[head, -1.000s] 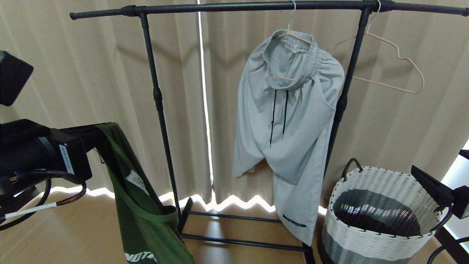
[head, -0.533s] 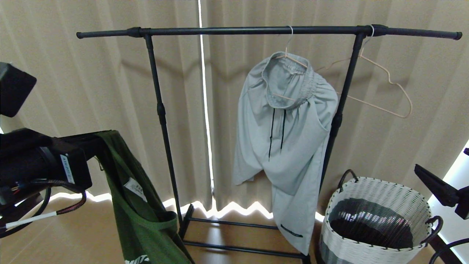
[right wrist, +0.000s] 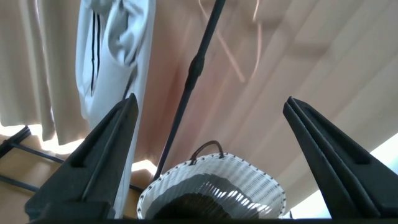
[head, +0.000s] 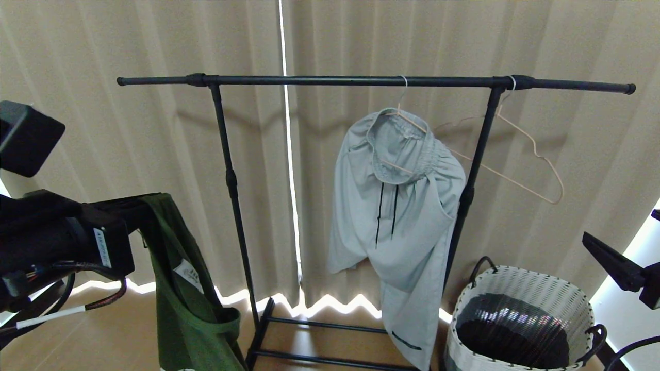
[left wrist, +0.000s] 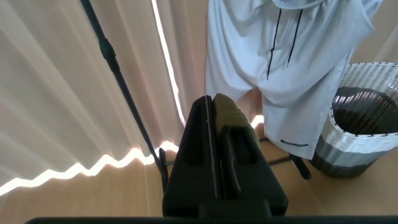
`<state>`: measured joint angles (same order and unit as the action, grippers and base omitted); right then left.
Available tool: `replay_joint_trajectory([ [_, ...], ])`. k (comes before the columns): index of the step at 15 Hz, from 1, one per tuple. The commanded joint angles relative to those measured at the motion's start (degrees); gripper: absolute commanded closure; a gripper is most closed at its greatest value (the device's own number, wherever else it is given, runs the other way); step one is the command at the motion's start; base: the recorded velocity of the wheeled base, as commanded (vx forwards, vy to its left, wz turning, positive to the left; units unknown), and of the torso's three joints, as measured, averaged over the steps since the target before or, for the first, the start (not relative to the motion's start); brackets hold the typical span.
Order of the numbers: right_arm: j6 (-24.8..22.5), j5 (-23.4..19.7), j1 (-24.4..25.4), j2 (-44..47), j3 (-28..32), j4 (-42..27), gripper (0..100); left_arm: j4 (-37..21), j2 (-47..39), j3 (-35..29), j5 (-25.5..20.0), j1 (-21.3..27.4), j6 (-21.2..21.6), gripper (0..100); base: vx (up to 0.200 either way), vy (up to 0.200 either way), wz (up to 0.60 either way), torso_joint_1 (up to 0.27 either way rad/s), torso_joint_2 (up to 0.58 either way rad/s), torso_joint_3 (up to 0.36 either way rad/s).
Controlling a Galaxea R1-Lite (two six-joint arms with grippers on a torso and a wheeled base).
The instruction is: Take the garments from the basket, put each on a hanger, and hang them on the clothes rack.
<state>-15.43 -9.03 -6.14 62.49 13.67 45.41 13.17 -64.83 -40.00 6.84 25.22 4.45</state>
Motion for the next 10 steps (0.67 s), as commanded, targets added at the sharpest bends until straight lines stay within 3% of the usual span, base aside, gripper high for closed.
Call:
replay_joint_trajectory([
  [1,-0.04,-0.11,-0.01,0.09,-0.31,0.03,0,0.11,0.14,0.36,0.02,-0.09,0.03,100,0.000,0.000,0.00,0.217,-0.49,-0.276],
  [4,-0.04,-0.11,-0.01,0.09,-0.66,0.12,0,0.11,0.49,0.80,0.02,-0.09,0.21,100,0.000,0.000,0.00,0.142,-0.32,-0.180],
  [10,-0.04,-0.11,-0.01,-0.17,-0.66,0.03,0,0.98,2.25,3.17,0.02,-0.61,2.58,100,0.000,0.000,0.00,0.012,-0.03,-0.013],
])
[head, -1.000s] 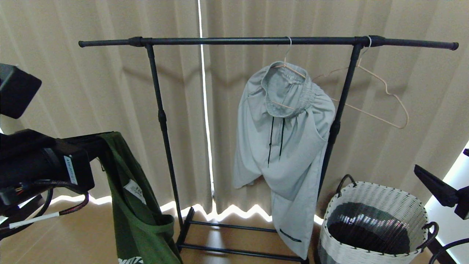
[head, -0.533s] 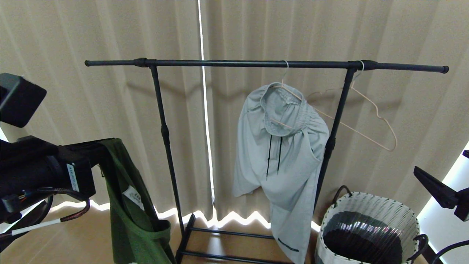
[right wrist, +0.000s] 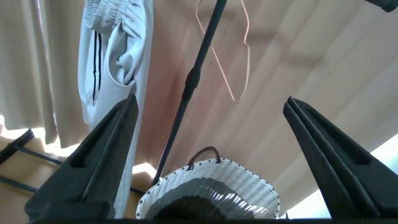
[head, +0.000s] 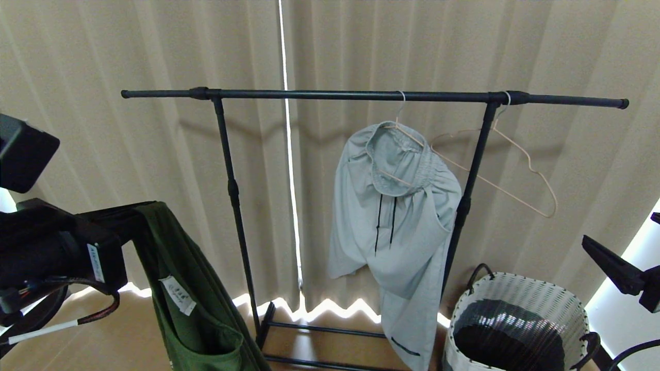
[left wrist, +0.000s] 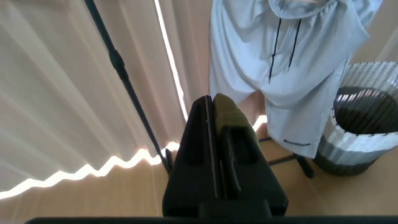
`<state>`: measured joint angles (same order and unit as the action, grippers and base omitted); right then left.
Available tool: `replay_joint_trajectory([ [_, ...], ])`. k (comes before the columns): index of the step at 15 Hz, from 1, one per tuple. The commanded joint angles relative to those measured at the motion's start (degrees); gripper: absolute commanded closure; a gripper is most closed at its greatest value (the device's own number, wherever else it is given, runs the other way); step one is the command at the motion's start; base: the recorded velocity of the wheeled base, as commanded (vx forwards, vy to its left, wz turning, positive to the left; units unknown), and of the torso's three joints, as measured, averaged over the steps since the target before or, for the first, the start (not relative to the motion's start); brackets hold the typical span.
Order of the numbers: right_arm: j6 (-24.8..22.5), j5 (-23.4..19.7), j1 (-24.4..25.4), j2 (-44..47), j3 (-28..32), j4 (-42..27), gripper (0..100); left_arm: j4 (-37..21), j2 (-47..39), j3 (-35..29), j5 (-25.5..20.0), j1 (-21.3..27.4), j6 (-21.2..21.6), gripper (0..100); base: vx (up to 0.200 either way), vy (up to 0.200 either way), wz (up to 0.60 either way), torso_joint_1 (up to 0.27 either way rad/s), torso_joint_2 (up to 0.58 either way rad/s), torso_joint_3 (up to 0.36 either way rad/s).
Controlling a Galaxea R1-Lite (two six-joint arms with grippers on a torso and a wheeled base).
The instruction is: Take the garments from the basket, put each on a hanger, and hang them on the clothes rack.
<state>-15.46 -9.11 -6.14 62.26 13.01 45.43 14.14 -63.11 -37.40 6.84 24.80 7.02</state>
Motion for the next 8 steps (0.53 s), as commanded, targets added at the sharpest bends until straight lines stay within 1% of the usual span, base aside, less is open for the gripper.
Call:
replay_joint_trajectory([
  [1,-0.10,-0.03,-0.01,0.06,0.00,-0.08,0,1.42,0.80,1.54,0.02,-0.89,1.24,100,0.000,0.000,0.00,0.000,0.00,0.000],
  [4,-0.10,-0.03,-0.01,0.23,0.00,-0.17,0,6.78,0.80,4.53,-0.07,-3.26,3.09,100,0.000,0.000,0.00,0.000,0.00,0.000],
  [6,-0.10,-0.03,-0.01,0.14,-0.09,-0.26,0,10.47,0.53,6.99,-0.07,-3.53,3.00,100,0.000,0.000,0.00,0.000,0.00,0.000],
  [8,-0.10,-0.03,-0.01,0.14,-0.26,-0.26,0,11.17,0.44,7.69,-0.16,-3.53,3.35,100,0.000,0.000,0.00,0.000,0.00,0.000],
])
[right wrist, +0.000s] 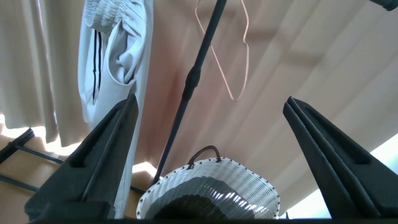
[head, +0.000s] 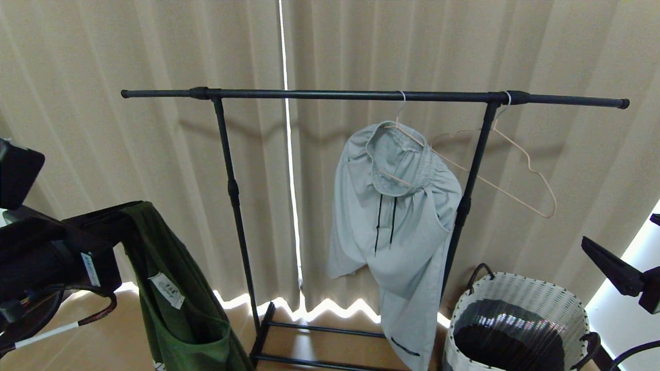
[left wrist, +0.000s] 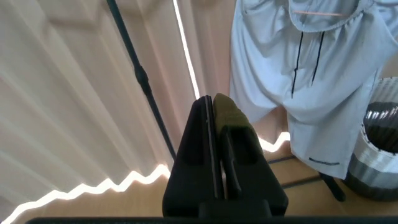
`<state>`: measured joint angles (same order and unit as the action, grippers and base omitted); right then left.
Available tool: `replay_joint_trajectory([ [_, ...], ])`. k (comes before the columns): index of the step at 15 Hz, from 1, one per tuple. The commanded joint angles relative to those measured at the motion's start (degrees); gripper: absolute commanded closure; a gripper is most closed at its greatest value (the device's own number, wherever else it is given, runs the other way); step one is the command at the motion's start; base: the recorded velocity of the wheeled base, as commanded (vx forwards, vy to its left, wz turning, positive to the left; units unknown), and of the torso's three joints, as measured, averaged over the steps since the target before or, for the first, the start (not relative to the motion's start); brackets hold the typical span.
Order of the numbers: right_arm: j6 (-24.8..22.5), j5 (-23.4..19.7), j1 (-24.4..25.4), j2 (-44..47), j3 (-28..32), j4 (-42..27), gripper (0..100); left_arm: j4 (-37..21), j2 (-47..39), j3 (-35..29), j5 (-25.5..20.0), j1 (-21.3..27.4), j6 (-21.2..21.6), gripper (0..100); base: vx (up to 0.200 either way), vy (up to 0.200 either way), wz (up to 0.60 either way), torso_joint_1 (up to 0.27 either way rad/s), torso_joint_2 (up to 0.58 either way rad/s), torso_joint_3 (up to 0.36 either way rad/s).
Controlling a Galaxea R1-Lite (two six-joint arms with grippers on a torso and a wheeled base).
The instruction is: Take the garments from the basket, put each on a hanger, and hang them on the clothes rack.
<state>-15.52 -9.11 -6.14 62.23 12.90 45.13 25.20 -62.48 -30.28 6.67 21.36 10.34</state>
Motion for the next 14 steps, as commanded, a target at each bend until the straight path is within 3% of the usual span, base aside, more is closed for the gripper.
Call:
replay_joint_trajectory([
  [1,-0.04,-0.03,-0.01,0.17,-0.33,0.05,0,0.11,-0.28,0.40,0.01,-0.18,0.03,100,0.000,0.000,0.00,0.000,0.00,0.000],
  [6,-0.04,-0.03,-0.01,0.17,-0.33,0.05,0,0.20,-0.45,0.49,0.01,-0.09,0.03,100,0.000,0.000,0.00,0.000,0.00,0.000],
  [13,-0.04,-0.03,-0.01,0.17,-0.33,0.05,0,0.29,-0.45,0.57,-0.08,0.00,0.03,100,0.000,-0.200,0.00,0.004,0.00,0.000],
  [14,-0.04,-0.03,-0.01,0.17,-0.33,0.05,0,0.29,-0.45,0.66,-0.08,0.00,0.03,100,0.000,0.000,0.00,0.000,0.00,0.000],
])
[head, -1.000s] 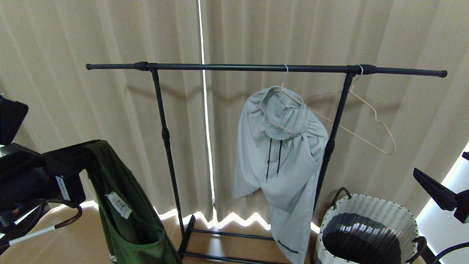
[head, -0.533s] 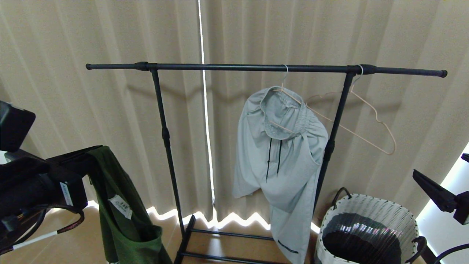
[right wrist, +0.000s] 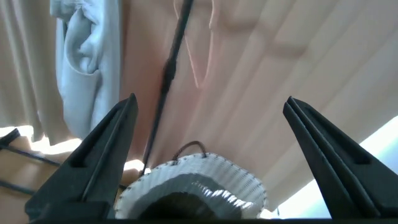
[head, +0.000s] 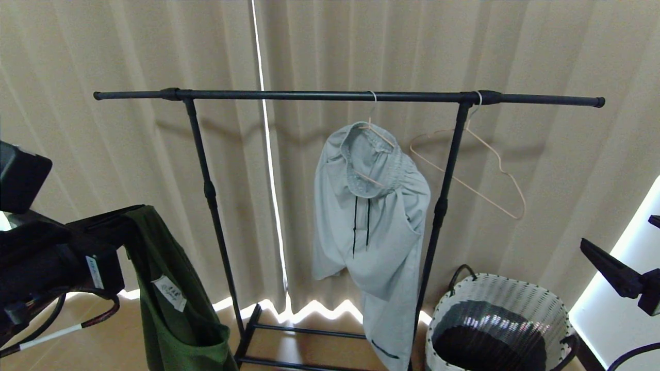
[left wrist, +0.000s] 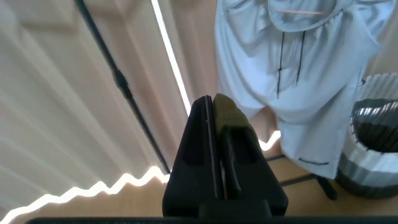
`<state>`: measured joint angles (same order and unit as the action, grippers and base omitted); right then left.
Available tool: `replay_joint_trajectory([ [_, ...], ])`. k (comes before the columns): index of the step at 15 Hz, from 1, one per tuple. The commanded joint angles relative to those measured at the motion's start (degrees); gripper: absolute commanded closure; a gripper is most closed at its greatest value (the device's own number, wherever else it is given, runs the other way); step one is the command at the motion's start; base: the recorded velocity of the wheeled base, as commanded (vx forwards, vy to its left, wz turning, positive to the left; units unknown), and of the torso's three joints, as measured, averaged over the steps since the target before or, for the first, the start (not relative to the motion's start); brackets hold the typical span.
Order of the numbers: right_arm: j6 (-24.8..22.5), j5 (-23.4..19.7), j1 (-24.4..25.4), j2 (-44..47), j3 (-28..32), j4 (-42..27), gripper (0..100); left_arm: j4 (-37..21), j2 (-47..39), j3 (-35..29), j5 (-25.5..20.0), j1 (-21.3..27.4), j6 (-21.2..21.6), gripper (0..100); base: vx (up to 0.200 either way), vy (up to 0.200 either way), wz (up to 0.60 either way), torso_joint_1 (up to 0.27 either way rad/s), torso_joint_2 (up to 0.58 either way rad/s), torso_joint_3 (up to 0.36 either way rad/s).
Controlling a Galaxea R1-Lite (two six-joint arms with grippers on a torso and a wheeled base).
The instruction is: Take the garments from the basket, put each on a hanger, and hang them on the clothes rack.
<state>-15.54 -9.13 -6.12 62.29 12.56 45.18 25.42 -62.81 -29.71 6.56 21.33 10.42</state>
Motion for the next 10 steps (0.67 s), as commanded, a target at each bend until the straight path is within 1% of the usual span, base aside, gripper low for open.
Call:
replay_joint_trajectory([
  [1,-0.01,-0.01,-0.03,0.11,0.01,0.00,0,-0.02,-0.12,0.09,0.03,0.02,0.04,100,0.000,0.000,0.00,0.000,0.00,0.000],
  [8,-0.01,-0.01,-0.03,0.20,0.01,-0.18,0,-0.10,-0.12,1.50,-0.41,0.20,-0.23,100,0.000,0.000,0.00,0.000,0.00,0.000],
  [10,-0.01,-0.01,-0.03,0.20,-0.08,-0.27,0,-0.19,-0.04,1.85,-4.27,-0.33,-0.58,100,0.200,0.000,0.00,0.005,0.00,-0.002],
])
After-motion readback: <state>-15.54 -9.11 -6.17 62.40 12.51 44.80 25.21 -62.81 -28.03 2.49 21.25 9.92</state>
